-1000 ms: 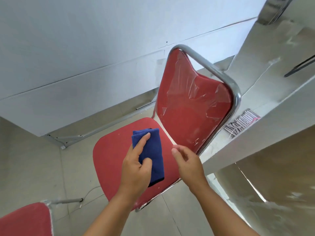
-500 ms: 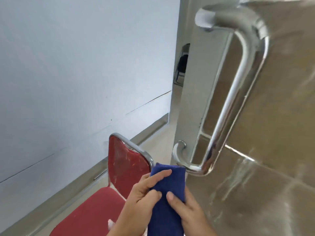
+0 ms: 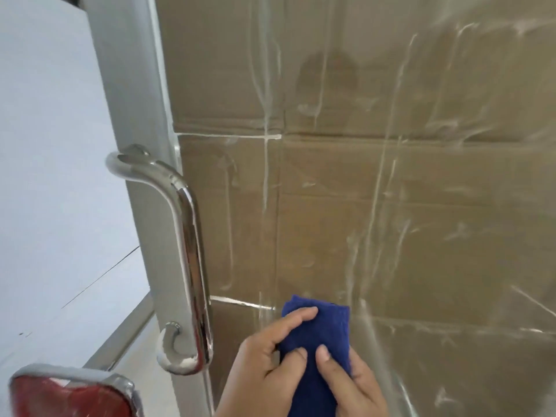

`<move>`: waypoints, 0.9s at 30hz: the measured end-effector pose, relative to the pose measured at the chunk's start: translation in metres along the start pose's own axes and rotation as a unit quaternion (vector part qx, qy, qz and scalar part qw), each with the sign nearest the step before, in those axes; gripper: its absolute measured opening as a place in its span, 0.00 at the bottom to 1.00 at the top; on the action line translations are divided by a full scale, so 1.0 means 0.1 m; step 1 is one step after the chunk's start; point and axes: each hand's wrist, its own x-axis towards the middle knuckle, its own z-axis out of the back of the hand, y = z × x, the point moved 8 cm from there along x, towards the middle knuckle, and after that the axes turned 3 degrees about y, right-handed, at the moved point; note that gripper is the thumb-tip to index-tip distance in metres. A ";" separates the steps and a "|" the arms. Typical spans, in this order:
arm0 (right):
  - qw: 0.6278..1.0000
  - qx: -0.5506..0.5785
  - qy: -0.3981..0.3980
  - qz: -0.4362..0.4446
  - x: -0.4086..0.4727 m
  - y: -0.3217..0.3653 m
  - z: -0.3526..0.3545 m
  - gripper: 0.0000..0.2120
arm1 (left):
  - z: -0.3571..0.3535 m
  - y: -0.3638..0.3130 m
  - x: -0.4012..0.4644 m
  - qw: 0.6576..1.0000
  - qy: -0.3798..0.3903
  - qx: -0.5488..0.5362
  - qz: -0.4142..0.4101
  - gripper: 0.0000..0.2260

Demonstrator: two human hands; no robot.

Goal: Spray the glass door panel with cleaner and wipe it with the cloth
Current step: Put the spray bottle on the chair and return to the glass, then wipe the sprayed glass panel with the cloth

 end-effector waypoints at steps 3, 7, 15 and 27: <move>0.998 0.008 -0.042 0.055 -0.07 0.41 0.22 0.16 | -0.39 -0.28 0.20 0.998 0.039 0.001 -0.041 0.24; 0.984 -0.032 -0.125 0.125 -0.18 1.05 0.58 0.13 | -0.97 -0.67 0.43 0.992 0.071 0.001 -0.103 0.24; 0.948 -0.029 -0.236 0.213 -0.39 2.19 1.33 0.11 | -2.03 -1.45 0.78 0.960 0.079 0.064 -0.261 0.27; 0.871 0.018 -0.306 0.385 -0.51 4.10 1.91 0.12 | -2.43 -2.57 1.28 0.893 -0.023 0.145 -0.426 0.25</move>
